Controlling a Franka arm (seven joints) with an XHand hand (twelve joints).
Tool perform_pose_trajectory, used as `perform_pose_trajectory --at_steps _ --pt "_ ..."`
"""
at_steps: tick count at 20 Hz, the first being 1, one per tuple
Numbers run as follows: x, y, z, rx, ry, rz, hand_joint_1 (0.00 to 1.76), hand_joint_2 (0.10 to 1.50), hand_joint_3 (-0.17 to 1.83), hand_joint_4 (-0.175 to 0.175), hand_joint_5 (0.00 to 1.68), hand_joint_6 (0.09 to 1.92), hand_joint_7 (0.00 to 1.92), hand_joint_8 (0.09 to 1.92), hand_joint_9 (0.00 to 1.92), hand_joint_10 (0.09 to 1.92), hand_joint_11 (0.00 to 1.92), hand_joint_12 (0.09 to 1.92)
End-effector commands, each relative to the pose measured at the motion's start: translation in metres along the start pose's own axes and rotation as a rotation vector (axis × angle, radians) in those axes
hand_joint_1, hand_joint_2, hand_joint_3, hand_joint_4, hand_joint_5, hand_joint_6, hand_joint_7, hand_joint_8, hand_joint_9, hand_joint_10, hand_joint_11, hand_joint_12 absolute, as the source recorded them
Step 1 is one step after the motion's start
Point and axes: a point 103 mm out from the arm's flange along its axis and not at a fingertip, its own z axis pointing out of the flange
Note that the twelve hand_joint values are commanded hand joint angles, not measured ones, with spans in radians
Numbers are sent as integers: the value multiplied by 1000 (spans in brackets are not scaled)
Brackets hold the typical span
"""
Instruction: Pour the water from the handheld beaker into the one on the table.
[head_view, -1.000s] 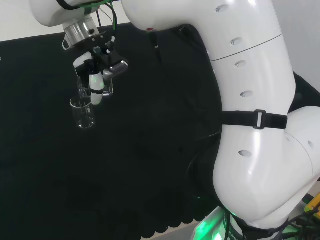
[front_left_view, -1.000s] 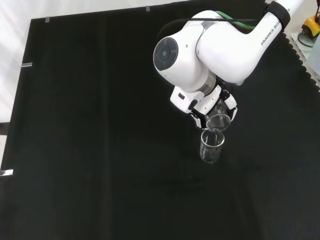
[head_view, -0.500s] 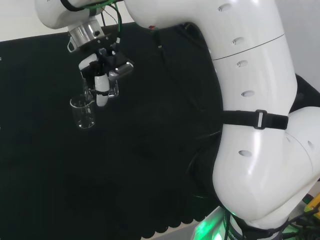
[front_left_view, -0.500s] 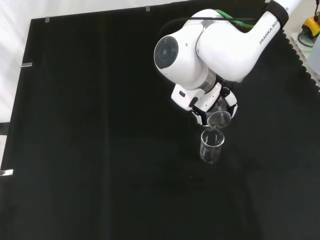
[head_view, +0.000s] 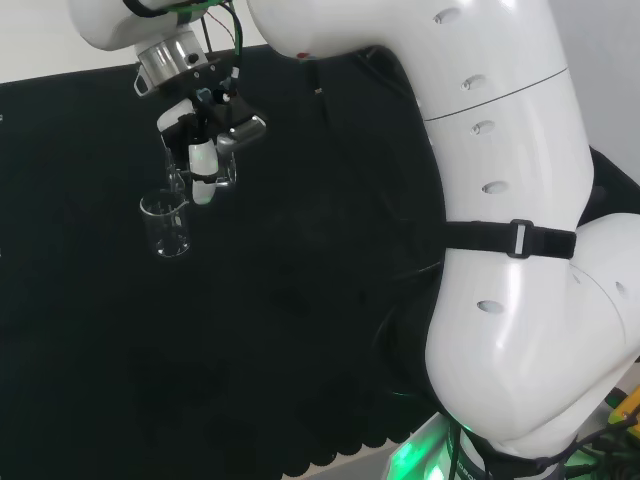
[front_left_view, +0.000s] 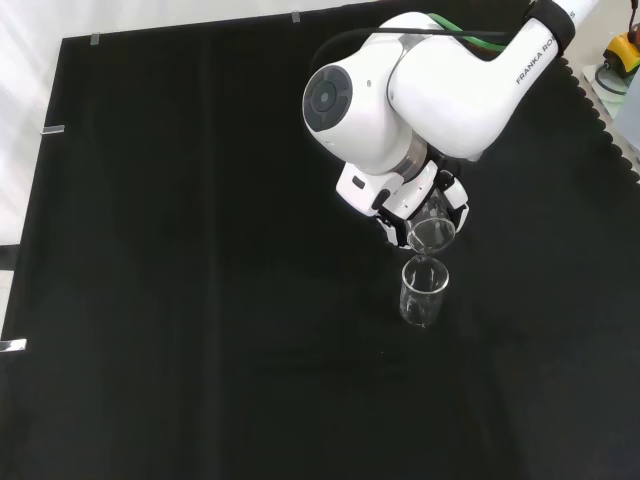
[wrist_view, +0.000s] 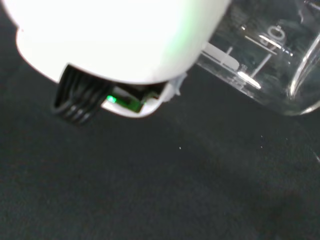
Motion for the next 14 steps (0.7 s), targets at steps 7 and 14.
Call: perform_pose_trajectory --at_steps 7,14 --pt "-2 -3 3 20 -12 9 1459 424 913 -175 1343 451 1695 87 1535 509 1331 693" --pt "6 0 0 35 -33 26 1459 424 912 -175 1344 447 1695 87 1536 508 1335 692"
